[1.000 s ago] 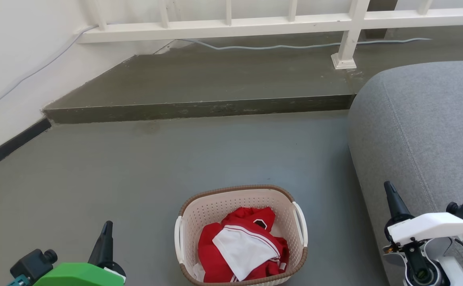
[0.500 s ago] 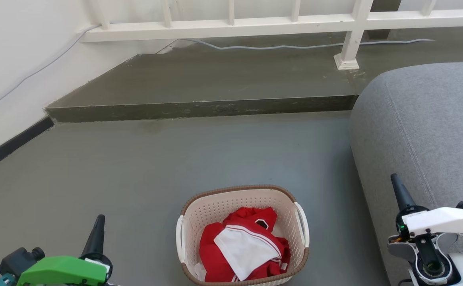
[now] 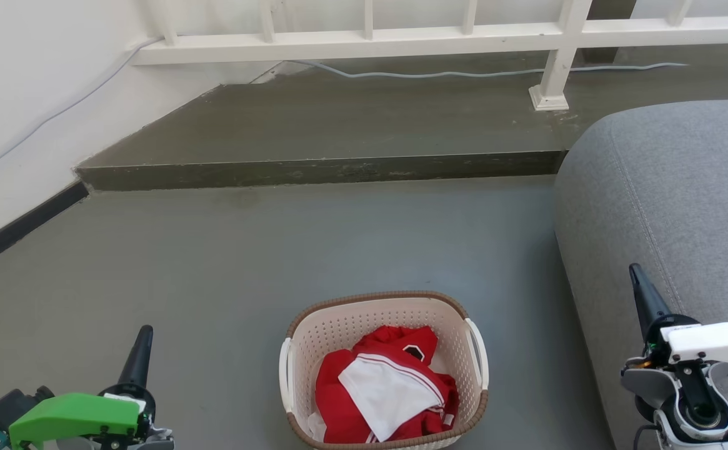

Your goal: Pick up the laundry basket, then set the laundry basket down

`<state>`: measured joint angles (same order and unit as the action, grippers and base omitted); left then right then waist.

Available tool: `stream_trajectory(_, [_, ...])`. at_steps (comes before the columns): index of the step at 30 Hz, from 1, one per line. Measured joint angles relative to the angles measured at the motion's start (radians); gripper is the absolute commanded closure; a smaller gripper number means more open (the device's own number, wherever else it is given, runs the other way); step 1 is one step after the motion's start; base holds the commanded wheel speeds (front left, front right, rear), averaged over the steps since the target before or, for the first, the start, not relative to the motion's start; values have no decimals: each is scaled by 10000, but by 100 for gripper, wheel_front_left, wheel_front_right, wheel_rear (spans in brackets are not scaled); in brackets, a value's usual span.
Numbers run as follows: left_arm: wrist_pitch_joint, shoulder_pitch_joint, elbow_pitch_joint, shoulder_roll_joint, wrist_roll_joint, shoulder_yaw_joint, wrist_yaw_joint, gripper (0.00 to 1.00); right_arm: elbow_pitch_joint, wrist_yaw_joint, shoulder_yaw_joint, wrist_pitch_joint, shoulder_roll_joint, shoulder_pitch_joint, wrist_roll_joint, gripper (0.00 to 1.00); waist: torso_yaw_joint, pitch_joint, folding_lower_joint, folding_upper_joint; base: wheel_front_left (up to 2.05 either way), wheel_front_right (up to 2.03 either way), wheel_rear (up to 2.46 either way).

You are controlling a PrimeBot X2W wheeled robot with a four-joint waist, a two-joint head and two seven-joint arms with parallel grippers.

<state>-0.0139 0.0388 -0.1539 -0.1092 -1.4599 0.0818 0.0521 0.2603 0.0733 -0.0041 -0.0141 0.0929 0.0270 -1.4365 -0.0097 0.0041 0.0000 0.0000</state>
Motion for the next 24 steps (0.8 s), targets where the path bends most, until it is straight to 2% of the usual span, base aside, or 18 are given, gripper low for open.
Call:
stream_trajectory(17, [221,-560,-606,-25,-2326,-385,418,100,21,372,-686,-468,-173,188,-2029,100,90,-1,0,0,0,0,0])
stream_trajectory(24, [221,-596,-660,-31,-2357,-420,460,100,44,407,-754,-497,-184,267,-2115,100,92,-4,0,0,0,0,0])
